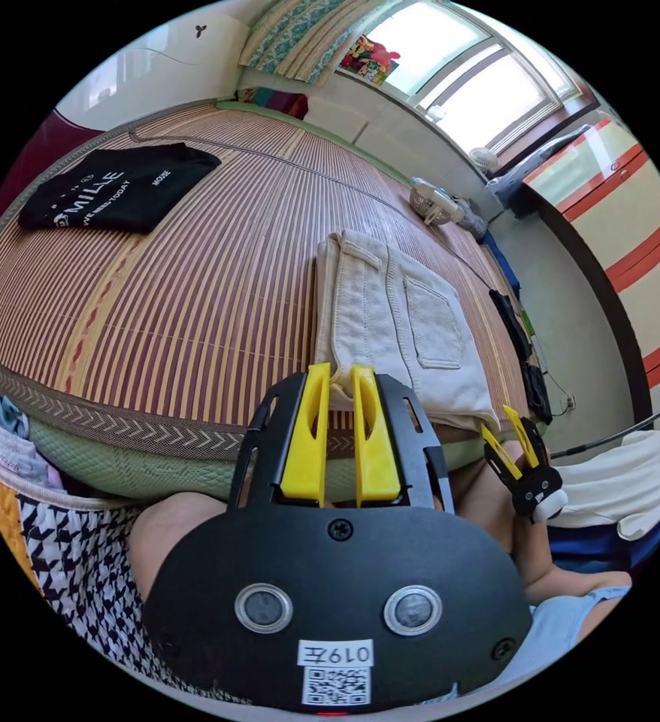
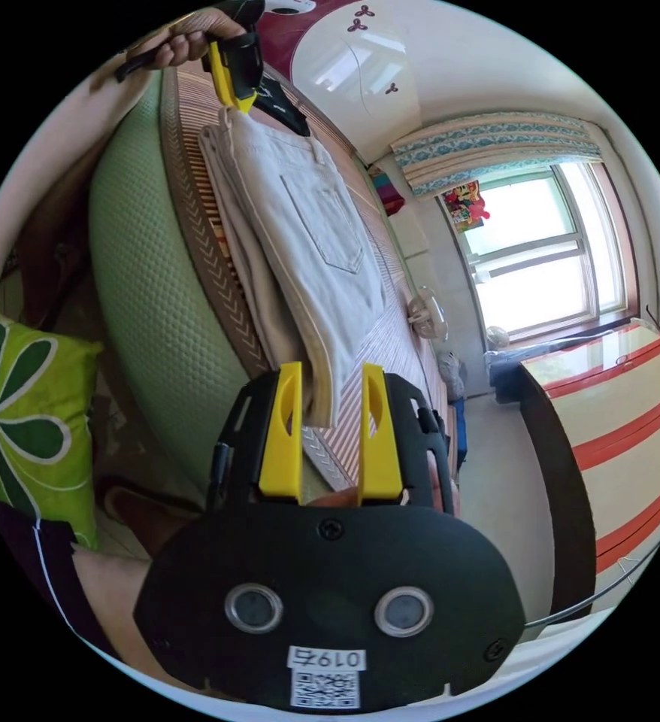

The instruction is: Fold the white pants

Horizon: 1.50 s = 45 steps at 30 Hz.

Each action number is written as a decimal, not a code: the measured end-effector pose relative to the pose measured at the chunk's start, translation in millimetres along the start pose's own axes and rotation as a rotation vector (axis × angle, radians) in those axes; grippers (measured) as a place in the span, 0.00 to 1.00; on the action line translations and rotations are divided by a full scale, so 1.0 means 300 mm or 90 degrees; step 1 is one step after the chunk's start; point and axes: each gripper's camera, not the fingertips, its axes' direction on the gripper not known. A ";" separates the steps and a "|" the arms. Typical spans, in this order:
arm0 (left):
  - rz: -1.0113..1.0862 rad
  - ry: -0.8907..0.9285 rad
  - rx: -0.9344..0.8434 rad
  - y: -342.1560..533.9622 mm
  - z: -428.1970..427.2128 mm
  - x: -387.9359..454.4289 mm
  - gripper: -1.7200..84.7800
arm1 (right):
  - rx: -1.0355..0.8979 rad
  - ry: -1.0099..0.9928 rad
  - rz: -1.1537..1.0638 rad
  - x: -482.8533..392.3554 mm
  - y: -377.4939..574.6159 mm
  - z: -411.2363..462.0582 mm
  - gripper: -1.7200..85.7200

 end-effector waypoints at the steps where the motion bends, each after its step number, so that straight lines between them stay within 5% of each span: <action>1: -0.006 0.008 0.006 0.007 0.004 0.003 0.04 | -0.007 0.003 -0.003 -0.004 -0.014 0.005 0.15; 13: 0.053 -0.068 0.004 0.052 0.068 0.198 0.04 | -0.135 0.059 -0.029 -0.105 -0.222 0.022 0.10; 26: 0.105 -0.148 -0.045 0.069 0.217 0.414 0.04 | -0.095 0.178 -0.307 -0.338 -0.289 -0.088 0.09; 37: 0.257 -0.323 -0.086 0.108 0.347 0.751 0.03 | -0.092 0.167 -0.285 -0.393 -0.352 -0.124 0.09; 45: 0.249 -0.286 -0.110 0.094 0.399 0.805 0.04 | -0.089 0.107 -0.233 -0.365 -0.371 -0.139 0.09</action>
